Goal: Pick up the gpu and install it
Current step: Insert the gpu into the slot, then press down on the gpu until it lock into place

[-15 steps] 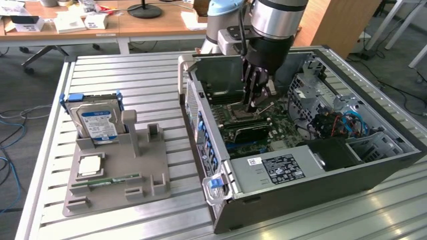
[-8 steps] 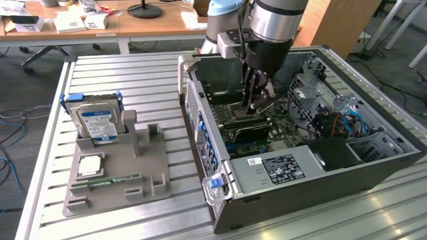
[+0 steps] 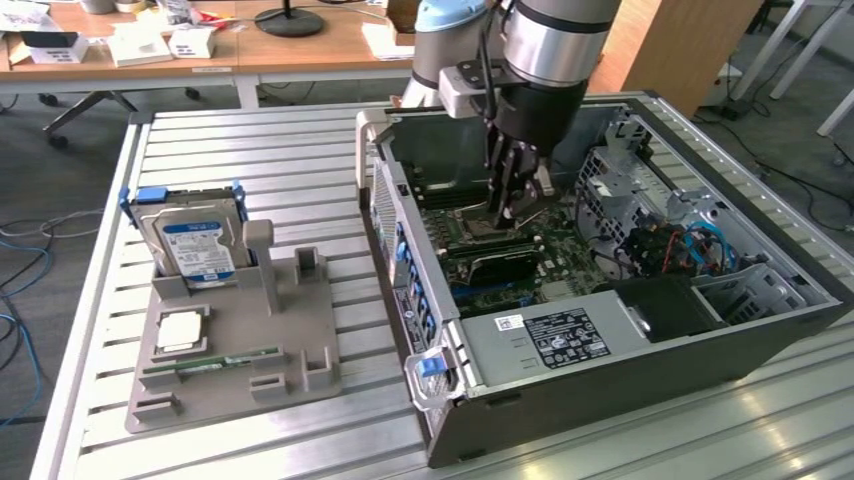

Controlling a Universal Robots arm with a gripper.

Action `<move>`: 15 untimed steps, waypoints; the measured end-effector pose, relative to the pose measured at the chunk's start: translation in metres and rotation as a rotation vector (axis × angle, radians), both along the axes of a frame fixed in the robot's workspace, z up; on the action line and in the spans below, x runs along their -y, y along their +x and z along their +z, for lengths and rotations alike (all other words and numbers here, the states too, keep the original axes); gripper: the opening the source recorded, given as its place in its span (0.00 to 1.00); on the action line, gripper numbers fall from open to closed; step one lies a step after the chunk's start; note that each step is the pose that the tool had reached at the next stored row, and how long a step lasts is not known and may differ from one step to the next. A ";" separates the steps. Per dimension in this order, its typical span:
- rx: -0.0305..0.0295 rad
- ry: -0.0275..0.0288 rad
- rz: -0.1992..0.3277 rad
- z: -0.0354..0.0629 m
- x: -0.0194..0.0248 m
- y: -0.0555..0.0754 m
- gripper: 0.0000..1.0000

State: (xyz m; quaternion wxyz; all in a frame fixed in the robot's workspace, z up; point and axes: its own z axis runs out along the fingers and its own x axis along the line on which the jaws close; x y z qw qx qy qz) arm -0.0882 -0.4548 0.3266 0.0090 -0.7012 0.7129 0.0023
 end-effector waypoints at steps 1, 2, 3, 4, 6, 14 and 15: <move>-0.0001 0.0000 0.000 -0.0013 -0.0001 0.000 0.33; 0.0000 0.0001 0.000 -0.0031 -0.0002 0.000 0.33; 0.0000 0.0001 0.000 -0.0049 -0.0003 0.000 0.33; 0.0000 0.0001 0.000 -0.0082 -0.0005 0.000 0.33; -0.0001 0.0000 0.000 -0.0106 -0.0009 0.000 0.33; 0.0000 0.0001 0.000 -0.0108 -0.0010 0.000 0.33; 0.0000 0.0001 0.000 -0.0107 -0.0010 0.000 0.33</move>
